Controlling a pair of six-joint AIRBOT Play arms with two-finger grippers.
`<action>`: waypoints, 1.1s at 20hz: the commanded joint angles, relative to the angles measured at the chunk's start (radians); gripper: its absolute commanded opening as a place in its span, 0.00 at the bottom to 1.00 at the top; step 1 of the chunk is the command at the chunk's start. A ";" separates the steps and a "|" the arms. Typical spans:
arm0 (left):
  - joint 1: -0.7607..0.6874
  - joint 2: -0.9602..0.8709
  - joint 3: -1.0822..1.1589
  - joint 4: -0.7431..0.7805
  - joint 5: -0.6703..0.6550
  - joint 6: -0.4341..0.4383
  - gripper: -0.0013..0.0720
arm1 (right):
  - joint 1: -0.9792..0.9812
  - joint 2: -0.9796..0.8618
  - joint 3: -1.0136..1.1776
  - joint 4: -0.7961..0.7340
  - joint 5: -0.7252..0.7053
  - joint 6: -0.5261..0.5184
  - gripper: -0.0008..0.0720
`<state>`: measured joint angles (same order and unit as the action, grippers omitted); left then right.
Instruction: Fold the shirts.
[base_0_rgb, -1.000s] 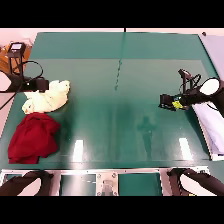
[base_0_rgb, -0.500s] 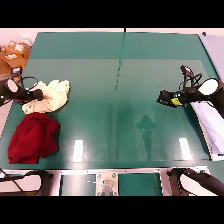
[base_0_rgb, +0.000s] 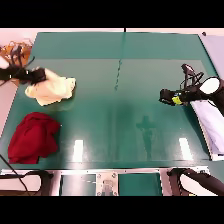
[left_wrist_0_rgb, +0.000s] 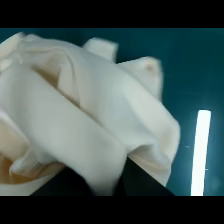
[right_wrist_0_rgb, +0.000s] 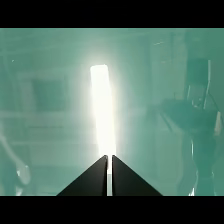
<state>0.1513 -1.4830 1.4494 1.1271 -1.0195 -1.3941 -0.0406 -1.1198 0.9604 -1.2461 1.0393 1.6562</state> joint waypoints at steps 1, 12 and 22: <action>-0.182 0.062 0.157 -0.111 -0.088 0.030 0.05 | -0.030 0.000 0.041 0.000 0.057 -0.001 0.08; -0.790 -0.124 0.169 -0.269 -0.048 0.013 1.00 | -0.096 0.000 0.108 0.034 0.124 0.000 0.34; -0.388 -0.155 0.202 -0.092 -0.430 -0.052 0.99 | -0.207 -0.029 0.062 0.032 0.188 -0.013 0.70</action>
<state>-0.3634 -1.6337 1.6680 0.9272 -1.3300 -1.4155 -0.2134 -1.1297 1.0527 -1.2129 1.2186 1.6543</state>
